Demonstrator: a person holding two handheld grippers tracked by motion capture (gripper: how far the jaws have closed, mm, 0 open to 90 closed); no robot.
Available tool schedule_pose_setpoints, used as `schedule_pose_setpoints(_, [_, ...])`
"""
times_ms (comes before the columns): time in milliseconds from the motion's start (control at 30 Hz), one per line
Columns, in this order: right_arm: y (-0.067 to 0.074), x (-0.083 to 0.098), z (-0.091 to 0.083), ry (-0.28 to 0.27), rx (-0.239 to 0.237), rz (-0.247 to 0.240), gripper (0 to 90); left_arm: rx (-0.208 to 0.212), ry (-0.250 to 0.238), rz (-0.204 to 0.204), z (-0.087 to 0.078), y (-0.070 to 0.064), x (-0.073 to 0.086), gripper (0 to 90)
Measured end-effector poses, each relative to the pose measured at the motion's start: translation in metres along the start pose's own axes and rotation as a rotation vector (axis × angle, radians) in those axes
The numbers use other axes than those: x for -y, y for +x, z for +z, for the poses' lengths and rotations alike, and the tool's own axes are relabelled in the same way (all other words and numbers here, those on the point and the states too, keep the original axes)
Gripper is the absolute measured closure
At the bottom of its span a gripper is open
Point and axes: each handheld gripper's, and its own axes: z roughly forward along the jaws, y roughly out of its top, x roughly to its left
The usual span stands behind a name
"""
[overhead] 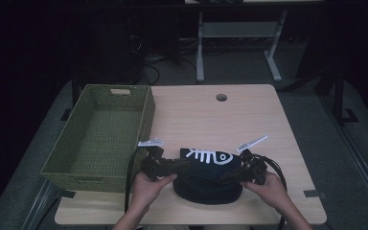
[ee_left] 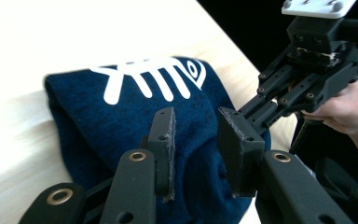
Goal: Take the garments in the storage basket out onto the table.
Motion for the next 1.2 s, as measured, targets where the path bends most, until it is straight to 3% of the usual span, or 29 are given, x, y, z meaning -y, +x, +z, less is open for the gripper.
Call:
schedule_pose_setpoints(233, [0.001,0.008,0.012,0.040,-0.025,0.001,84.0,0.006,0.101,0.001,0.025,-0.001,0.008,66.7])
schedule_pose_setpoints(400, [0.001,0.002,0.004,-0.035,-0.053,-0.003,81.8,-0.004,0.165,0.009,0.032,0.003,0.017,68.0])
schedule_pose_setpoints(500, [-0.002,-0.002,0.004,-0.047,-0.041,0.004,81.2,-0.016,0.193,0.018,0.033,0.004,0.022,69.8])
schedule_pose_setpoints(800, [0.003,0.005,0.023,0.076,0.000,-0.029,82.0,-0.007,0.222,0.021,0.031,0.005,0.030,71.2])
schedule_pose_setpoints(1033, [-0.002,0.012,0.035,0.113,-0.007,-0.033,88.6,0.036,0.159,0.000,0.030,0.002,0.026,69.0])
schedule_pose_setpoints(1200, [-0.003,0.011,0.035,0.118,-0.013,-0.030,89.3,0.024,0.194,0.010,0.037,0.000,0.029,70.6])
